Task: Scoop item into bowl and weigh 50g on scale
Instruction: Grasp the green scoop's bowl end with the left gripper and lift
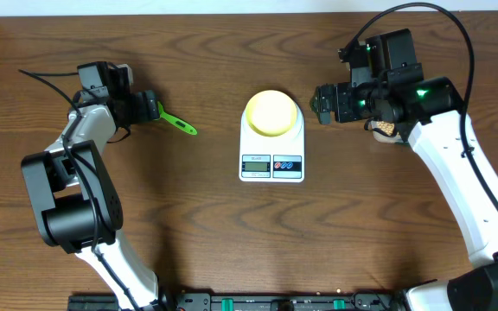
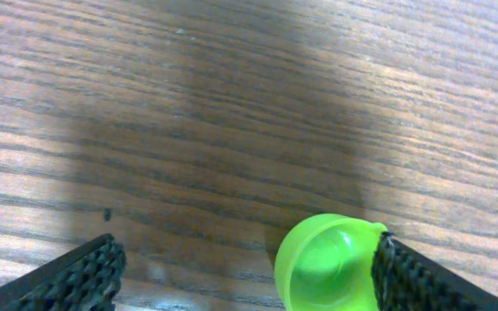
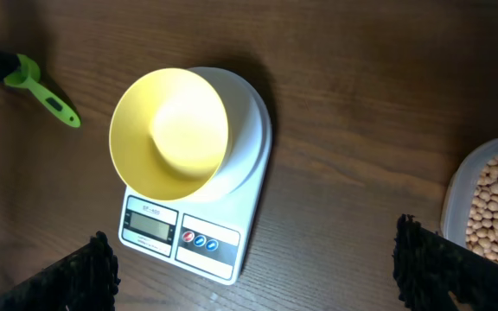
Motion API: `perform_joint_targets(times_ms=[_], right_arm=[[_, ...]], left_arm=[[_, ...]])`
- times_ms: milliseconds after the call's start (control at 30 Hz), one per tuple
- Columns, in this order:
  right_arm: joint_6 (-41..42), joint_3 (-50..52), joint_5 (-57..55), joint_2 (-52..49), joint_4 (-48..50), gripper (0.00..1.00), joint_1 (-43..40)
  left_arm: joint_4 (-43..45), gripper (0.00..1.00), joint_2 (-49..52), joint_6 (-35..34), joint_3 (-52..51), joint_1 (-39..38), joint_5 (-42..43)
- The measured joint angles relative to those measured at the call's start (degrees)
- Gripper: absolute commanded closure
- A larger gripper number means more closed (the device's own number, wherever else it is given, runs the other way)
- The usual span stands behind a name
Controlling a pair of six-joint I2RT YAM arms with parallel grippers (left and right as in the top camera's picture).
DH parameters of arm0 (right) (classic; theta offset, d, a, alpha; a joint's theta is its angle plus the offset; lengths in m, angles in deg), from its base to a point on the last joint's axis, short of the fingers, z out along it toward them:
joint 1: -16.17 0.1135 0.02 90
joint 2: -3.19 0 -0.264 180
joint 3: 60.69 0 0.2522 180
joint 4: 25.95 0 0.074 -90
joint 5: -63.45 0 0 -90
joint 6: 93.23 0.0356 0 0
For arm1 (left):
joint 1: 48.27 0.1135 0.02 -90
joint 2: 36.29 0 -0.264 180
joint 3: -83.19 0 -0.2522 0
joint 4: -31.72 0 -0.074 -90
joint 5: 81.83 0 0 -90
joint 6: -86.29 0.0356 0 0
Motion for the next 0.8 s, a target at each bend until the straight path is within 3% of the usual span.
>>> perform_joint_targets(times_ms=[400, 633, 800], right_arm=[[0.0, 0.0, 0.0, 1.5, -0.5, 0.01, 0.0], [0.0, 0.0, 0.0, 1.6, -1.0, 0.01, 0.0], [0.1, 0.0, 0.0, 1.6, -1.5, 0.01, 0.0]], left_arm=[[0.3, 0.21, 2.1, 0.2, 0.0, 0.0, 0.2], [0.7, 0.48, 2.4, 0.7, 0.2, 0.0, 0.1], [0.9, 0.89, 2.6, 0.8, 0.2, 0.0, 0.1]])
